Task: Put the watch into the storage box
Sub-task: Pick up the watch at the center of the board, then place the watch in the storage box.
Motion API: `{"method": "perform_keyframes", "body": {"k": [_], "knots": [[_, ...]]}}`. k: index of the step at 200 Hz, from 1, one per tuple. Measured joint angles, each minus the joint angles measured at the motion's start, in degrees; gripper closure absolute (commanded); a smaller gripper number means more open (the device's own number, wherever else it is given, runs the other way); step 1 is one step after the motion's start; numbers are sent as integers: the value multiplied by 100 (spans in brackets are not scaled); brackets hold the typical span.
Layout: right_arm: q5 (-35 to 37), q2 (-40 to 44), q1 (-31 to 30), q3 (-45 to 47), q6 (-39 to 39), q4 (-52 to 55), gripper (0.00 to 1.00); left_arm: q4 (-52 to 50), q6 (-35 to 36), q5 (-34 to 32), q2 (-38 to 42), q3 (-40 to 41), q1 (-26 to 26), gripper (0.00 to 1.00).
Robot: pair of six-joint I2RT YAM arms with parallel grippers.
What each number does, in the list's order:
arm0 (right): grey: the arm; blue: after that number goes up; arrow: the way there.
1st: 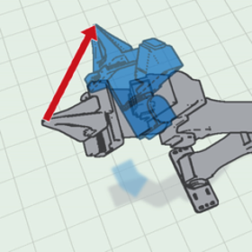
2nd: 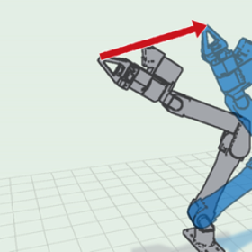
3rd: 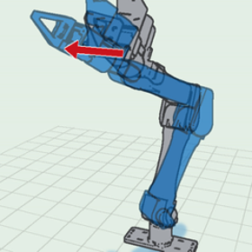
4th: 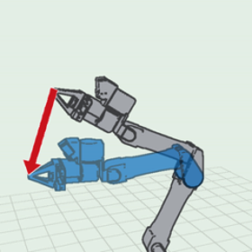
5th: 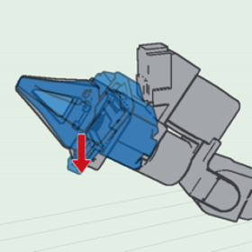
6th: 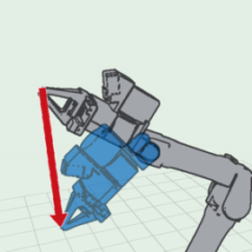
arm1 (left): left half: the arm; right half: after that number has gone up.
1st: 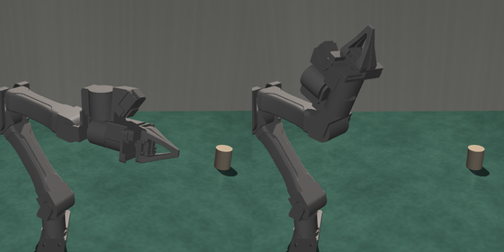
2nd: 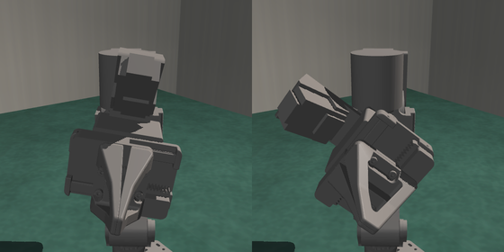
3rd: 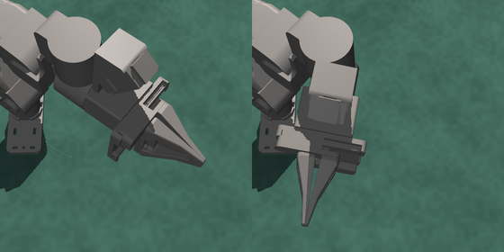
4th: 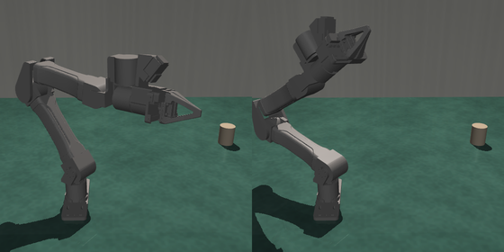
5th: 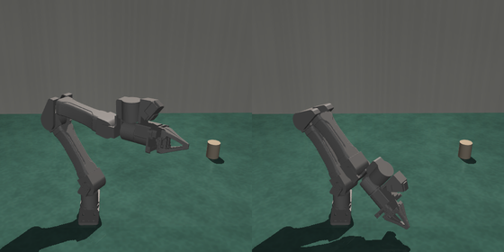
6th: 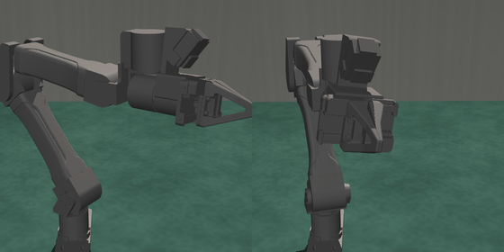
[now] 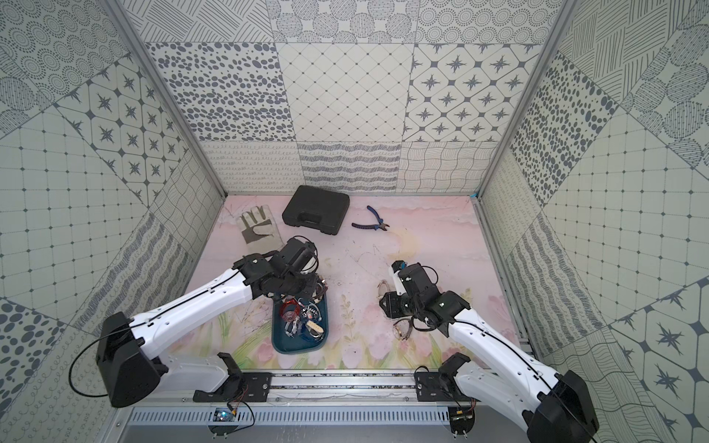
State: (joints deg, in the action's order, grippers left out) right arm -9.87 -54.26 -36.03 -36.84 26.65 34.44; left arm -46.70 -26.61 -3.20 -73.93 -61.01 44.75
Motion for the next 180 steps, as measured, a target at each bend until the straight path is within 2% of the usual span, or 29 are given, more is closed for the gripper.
{"method": "perform_keyframes", "body": {"k": [41,107,180], "knots": [[-24,-2,0,0,-9,-2,59,-645,-291,-332,743,579,136,99],[-101,50,0,20,-13,-4,60,-964,-1088,-765,931,1084,529,100],[-223,70,0,131,-33,-90,59,-1008,-1864,-809,955,1609,935,100]]}}
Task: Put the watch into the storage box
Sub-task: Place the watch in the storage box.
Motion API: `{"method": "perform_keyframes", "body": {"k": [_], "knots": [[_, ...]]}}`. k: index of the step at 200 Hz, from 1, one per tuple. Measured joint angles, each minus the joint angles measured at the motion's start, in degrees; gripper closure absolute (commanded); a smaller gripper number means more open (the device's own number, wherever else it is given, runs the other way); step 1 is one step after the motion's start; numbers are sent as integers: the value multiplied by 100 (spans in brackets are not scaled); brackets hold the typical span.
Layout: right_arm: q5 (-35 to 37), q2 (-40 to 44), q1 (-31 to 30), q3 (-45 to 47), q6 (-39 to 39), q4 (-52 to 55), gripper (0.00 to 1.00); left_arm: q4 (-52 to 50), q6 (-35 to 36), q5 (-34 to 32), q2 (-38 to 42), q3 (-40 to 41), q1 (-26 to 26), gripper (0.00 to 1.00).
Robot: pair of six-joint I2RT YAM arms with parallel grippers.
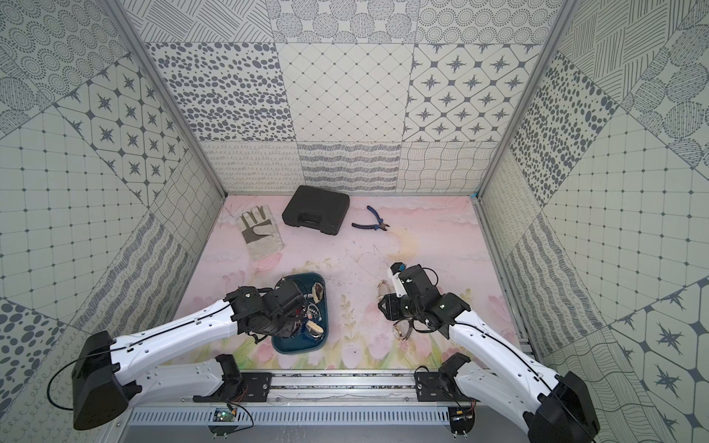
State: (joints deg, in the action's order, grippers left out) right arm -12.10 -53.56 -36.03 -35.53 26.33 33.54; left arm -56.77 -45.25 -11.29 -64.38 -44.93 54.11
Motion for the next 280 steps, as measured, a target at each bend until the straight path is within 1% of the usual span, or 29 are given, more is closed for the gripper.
{"method": "perform_keyframes", "body": {"k": [101,177,188,207,233,250,280], "knots": [[-39,83,0,11,0,2,59,46,-468,-74,-109,374,133,99],[-37,186,0,11,0,7,59,240,-509,-85,-321,503,138,98],[-37,188,0,11,0,7,59,256,-507,-61,-328,509,140,94],[-37,188,0,11,0,9,59,258,-496,-52,-304,507,173,79],[-35,188,0,11,0,9,59,247,-527,-61,-90,461,225,77],[-33,188,0,11,0,9,59,221,-518,-63,70,400,247,64],[-31,186,0,11,0,9,59,151,-549,-107,192,238,295,60]]}}
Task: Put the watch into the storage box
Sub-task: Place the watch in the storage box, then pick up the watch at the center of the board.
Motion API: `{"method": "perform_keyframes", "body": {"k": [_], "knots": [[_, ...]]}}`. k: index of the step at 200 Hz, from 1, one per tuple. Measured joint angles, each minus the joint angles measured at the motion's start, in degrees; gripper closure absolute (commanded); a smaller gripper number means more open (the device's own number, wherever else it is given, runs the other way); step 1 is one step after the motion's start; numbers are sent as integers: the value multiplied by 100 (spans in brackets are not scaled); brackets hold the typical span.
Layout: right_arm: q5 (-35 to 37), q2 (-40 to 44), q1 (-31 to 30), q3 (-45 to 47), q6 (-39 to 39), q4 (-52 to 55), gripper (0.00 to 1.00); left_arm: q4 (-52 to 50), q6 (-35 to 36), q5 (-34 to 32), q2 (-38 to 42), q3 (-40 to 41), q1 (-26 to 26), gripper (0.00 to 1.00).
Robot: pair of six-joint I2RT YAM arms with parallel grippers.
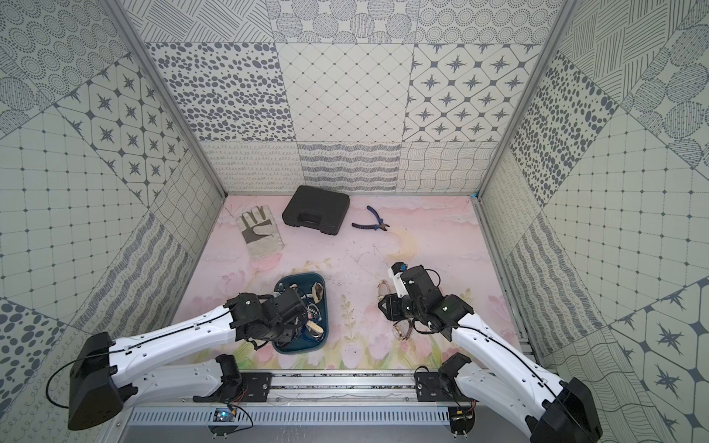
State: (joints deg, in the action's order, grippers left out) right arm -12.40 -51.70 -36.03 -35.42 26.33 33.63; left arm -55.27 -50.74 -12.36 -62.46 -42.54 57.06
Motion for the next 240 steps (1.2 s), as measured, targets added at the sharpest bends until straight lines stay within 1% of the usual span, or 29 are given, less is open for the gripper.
{"method": "perform_keyframes", "body": {"k": [36,53,106,142,190,218,240], "knots": [[2,-2,0,0,-2,2,59,-79,-7,-107,125,-243,116,60],[15,-2,0,0,0,0,59,-76,-2,-138,170,-319,146,62],[203,-70,0,-9,37,11,59,59,94,-219,103,-470,179,62],[651,-599,7,-83,184,142,59,407,326,-227,264,-494,179,62],[1316,-1204,48,-308,251,348,61,999,688,-142,809,-426,44,62],[1519,-1534,144,-323,289,393,61,1176,861,-33,1019,-420,-127,62],[1558,-1945,197,-400,284,387,62,1272,979,55,1141,-400,-210,63]]}}
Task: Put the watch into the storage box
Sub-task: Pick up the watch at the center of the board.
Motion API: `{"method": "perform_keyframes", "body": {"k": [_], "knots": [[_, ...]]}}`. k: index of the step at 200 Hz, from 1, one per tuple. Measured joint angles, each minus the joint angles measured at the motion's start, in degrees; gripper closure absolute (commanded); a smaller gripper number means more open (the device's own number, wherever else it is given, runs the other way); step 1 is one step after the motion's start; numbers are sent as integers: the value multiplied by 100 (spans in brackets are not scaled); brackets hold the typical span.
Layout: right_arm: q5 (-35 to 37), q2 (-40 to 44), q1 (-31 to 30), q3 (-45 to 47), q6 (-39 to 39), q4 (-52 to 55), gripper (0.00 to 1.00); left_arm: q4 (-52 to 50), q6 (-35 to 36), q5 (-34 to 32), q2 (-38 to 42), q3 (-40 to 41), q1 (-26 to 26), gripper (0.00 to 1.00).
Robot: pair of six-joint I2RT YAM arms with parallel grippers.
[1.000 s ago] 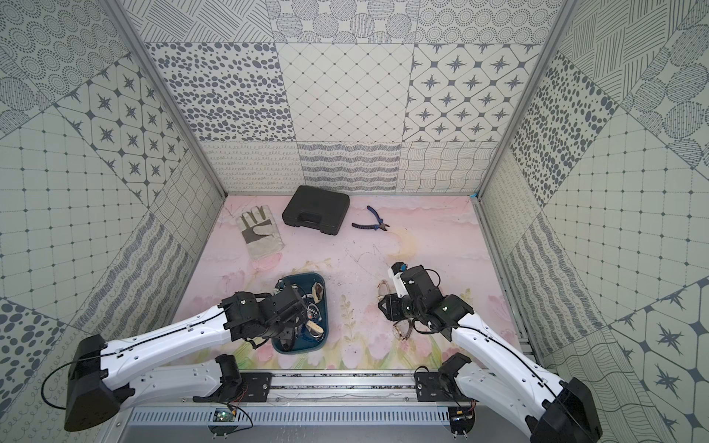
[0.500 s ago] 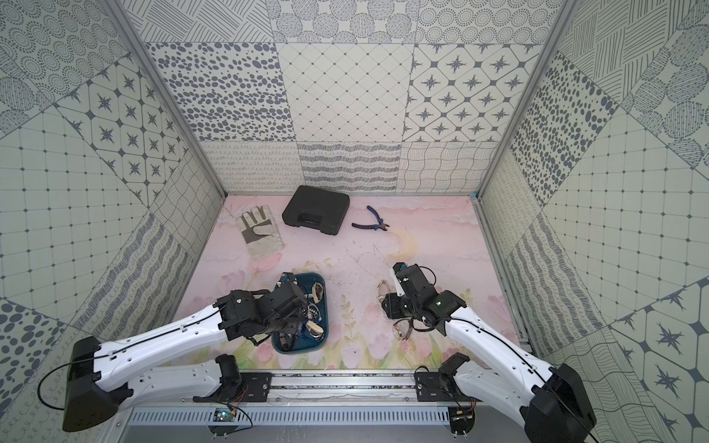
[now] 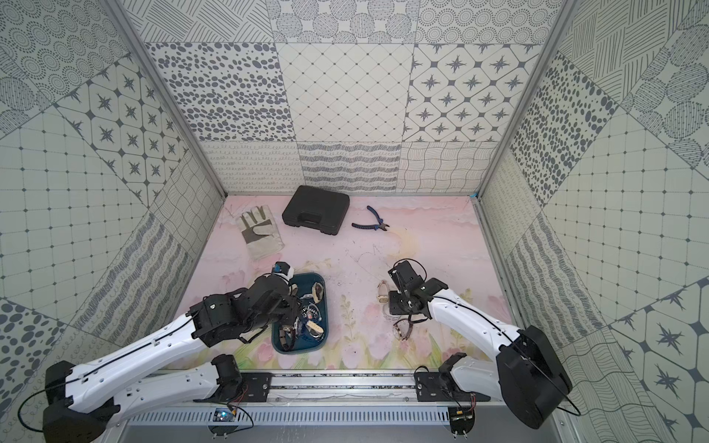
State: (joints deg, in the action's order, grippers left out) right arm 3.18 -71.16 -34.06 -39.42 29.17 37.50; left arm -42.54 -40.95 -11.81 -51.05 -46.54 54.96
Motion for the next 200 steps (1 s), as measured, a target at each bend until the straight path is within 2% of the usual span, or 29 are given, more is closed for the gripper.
{"method": "perform_keyframes", "body": {"k": [25,146,166,200], "knots": [[22,-313,9,-55,0,-24,62,57,92,98,144,63,-61,62],[13,-289,142,-63,153,68,62,79,258,308,560,310,-188,63],[76,-42,175,-46,223,192,62,76,262,348,592,334,-214,62],[181,925,232,-7,507,570,62,76,291,385,684,350,-234,62]]}}
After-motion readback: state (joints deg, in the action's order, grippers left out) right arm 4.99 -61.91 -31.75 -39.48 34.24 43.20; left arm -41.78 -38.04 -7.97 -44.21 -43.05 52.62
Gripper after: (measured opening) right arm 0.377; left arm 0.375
